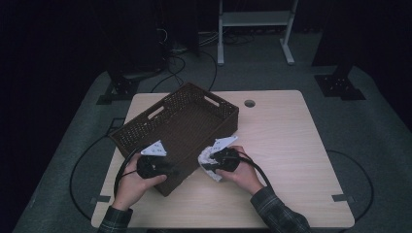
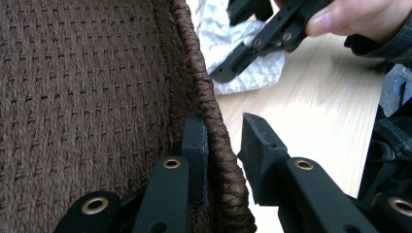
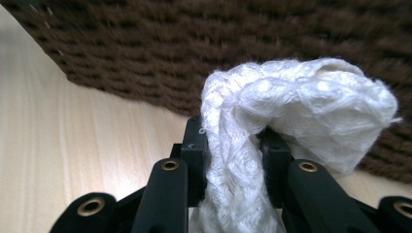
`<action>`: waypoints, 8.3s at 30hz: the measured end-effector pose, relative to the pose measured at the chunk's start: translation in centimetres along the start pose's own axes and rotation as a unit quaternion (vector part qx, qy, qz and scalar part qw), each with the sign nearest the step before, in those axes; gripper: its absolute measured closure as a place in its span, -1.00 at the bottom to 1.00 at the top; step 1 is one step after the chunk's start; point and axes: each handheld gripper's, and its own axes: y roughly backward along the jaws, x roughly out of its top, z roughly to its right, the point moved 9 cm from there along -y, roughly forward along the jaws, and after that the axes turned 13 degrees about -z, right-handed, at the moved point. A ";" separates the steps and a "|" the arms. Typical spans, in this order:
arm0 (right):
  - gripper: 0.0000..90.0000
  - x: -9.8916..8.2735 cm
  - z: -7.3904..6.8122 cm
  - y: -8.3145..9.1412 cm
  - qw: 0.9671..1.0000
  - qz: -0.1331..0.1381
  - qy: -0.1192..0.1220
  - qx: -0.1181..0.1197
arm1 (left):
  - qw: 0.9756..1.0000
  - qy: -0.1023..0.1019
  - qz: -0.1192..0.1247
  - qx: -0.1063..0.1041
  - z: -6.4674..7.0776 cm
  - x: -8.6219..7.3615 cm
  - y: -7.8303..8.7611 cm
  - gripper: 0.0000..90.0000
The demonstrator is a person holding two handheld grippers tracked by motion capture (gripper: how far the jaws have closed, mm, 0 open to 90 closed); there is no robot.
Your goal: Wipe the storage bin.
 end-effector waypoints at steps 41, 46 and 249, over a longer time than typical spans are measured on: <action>0.55 2.2 -2.9 3.7 0.998 0.055 0.034 0.016 | 1.000 -0.001 0.000 0.001 0.0 0.0 0.0 0.59; 0.55 2.7 -3.6 3.9 0.997 0.063 0.043 0.021 | 1.000 -0.001 0.000 0.001 0.0 0.0 0.0 0.59; 0.54 -11.8 4.0 10.0 0.991 0.031 -0.099 -0.082 | 1.000 -0.007 0.017 -0.003 0.2 0.2 2.5 0.78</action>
